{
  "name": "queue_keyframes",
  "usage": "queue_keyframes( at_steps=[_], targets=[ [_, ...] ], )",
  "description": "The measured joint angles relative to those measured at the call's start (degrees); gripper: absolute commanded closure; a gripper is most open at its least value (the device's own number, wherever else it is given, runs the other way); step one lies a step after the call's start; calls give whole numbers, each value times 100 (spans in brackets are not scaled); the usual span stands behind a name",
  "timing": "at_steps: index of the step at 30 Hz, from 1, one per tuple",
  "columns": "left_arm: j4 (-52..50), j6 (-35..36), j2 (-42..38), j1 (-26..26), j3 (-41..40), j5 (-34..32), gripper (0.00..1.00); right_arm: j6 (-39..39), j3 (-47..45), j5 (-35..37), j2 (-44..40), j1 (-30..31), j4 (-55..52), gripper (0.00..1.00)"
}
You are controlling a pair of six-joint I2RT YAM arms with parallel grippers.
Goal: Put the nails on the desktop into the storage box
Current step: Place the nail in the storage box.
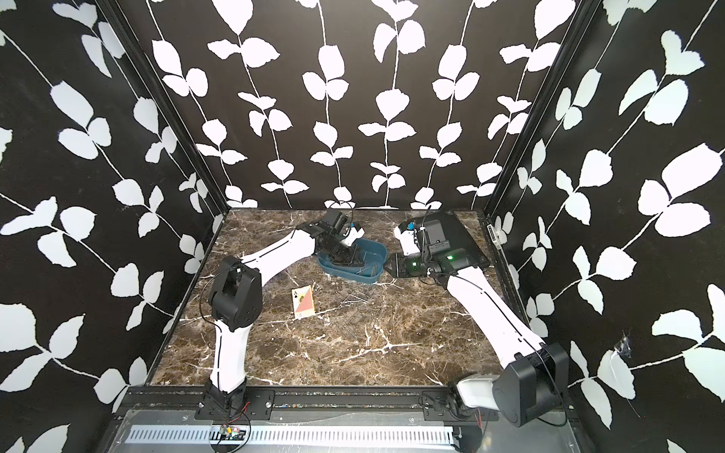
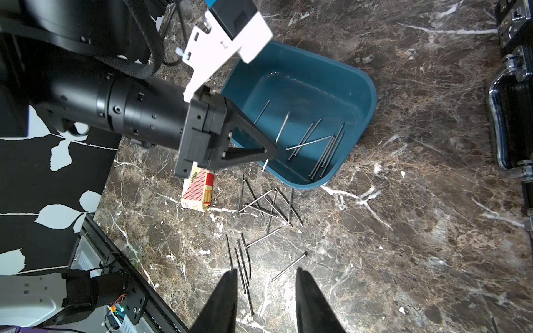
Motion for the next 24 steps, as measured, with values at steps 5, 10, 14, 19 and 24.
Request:
queue_keyframes(
  at_steps=[5,10,14,19,24],
  targets=[
    [142,-90,345,155,295,-9,100,15,0,79,-2,63,20,64],
    [168,-13,835,199,352,-44,100,28,0,216,-13,160,15,64],
    [107,76,1099,199,350,-85,100,33,0,326,-81,269,7,64],
    [79,179,1139,199,339,-149,93,35,-63,483,-101,494,4,64],
    [20,249,1139,199,339,-188,79,74,-455,643,-103,739,-28,63]
  ],
)
